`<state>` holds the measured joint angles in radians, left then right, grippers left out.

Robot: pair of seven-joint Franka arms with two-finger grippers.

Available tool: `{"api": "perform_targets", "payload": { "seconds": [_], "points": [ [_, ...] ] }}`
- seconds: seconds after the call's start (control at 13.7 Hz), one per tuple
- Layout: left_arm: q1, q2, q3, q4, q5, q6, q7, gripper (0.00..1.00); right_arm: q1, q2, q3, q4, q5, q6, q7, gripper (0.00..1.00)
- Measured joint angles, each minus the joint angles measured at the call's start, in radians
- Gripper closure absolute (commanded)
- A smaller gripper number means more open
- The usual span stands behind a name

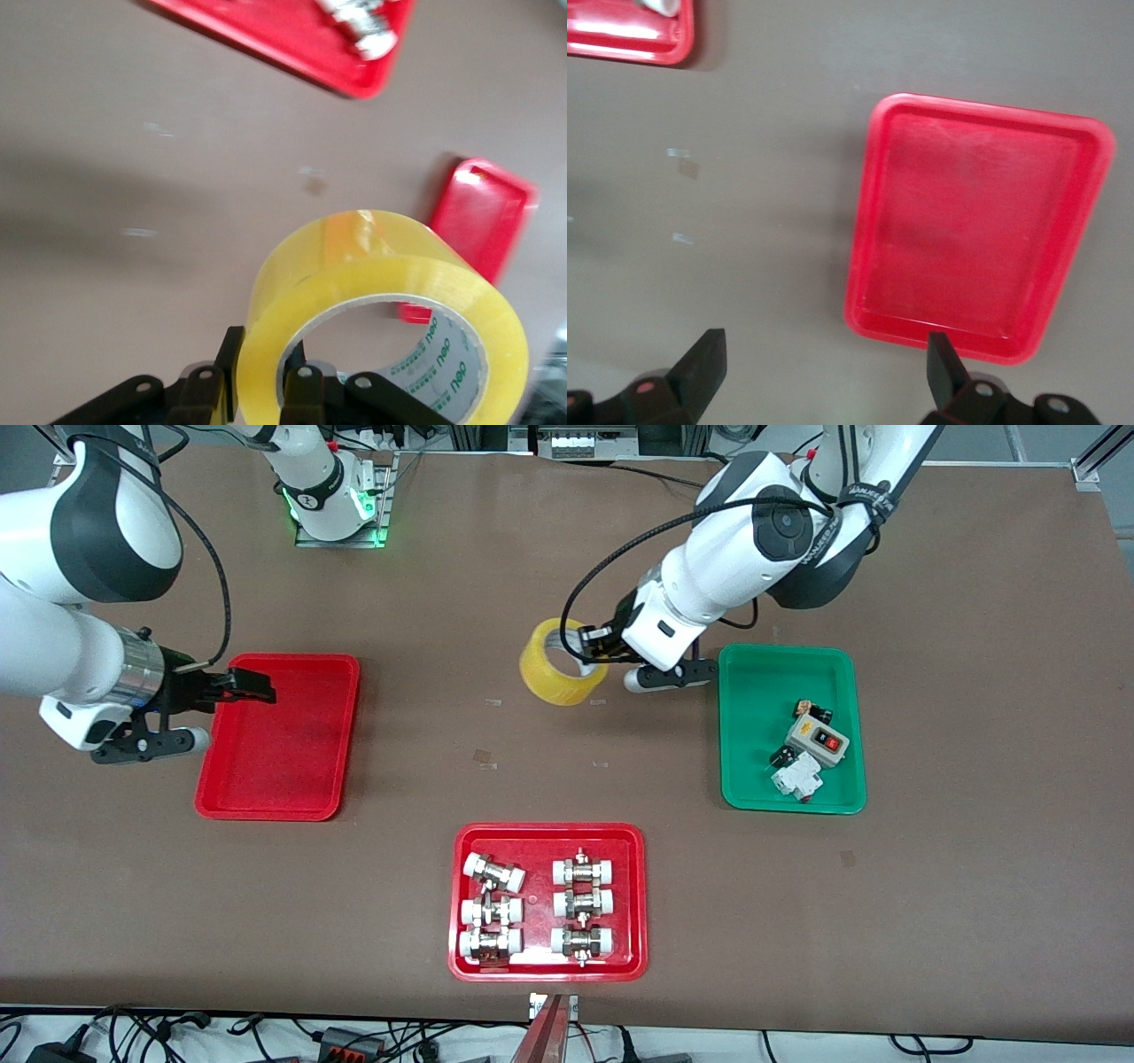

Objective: Left arm passes tape to right arm into tray
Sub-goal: 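Grasp the tape roll rim and lift it toward the table middle, then hold the tape with the left gripper while the right gripper grasps it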

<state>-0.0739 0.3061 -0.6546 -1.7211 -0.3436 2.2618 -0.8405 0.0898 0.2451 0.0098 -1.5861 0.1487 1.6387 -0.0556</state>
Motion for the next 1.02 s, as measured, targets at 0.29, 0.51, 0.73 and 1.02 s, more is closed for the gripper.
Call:
{"api": "perform_targets", "payload": {
  "seconds": [0.29,0.51,0.73,1.02],
  "points": [
    [-0.098,0.034,-0.003,0.015,-0.01,0.212,-0.105,0.97,0.036,-0.002,0.001,0.012,0.21,0.0,-0.005,0.0],
    [-0.101,0.034,-0.002,0.017,-0.015,0.226,-0.12,0.97,0.043,-0.002,0.001,0.024,0.368,0.0,-0.05,0.0],
    [-0.095,0.034,-0.002,0.019,-0.016,0.226,-0.121,0.97,0.061,0.006,0.002,0.042,0.526,-0.001,-0.123,0.0],
    [-0.095,0.034,-0.002,0.019,-0.016,0.226,-0.121,0.97,0.116,0.032,0.003,0.055,0.65,0.011,-0.145,0.0]
  ]
}}
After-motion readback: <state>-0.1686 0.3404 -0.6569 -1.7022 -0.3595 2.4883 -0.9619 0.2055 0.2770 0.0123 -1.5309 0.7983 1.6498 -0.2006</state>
